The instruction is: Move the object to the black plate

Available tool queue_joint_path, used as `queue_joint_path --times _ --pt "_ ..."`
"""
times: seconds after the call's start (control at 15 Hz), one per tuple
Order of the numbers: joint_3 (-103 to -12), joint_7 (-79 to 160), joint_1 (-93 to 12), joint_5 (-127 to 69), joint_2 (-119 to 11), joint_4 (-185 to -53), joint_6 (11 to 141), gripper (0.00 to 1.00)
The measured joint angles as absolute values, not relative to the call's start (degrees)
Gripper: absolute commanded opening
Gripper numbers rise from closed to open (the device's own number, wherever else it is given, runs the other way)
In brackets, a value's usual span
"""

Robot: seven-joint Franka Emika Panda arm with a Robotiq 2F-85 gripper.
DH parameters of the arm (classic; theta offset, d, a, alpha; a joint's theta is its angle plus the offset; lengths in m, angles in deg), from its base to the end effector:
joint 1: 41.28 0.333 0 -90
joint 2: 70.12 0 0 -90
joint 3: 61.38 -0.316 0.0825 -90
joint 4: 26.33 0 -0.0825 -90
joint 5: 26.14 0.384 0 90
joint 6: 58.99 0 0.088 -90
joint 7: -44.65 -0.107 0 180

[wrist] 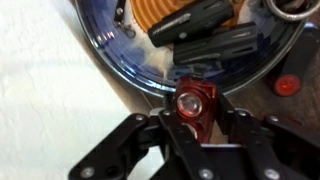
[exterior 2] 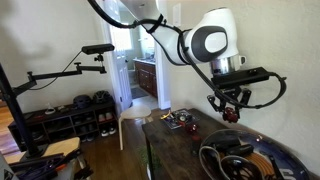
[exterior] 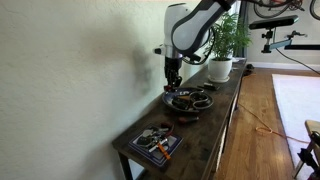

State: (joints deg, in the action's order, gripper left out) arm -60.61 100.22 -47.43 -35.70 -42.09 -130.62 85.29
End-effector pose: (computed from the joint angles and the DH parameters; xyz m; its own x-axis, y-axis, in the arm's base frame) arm 0.6644 -0.0783 0.2891 0.5592 0.8290 0.0056 0.8048 -0.5444 0.2363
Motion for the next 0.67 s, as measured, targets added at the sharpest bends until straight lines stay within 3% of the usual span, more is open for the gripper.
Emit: queue_joint_path --times 0.67 --pt "-56.4 91.7 -50.5 -35.8 -40.4 -130.6 85.3 0.17"
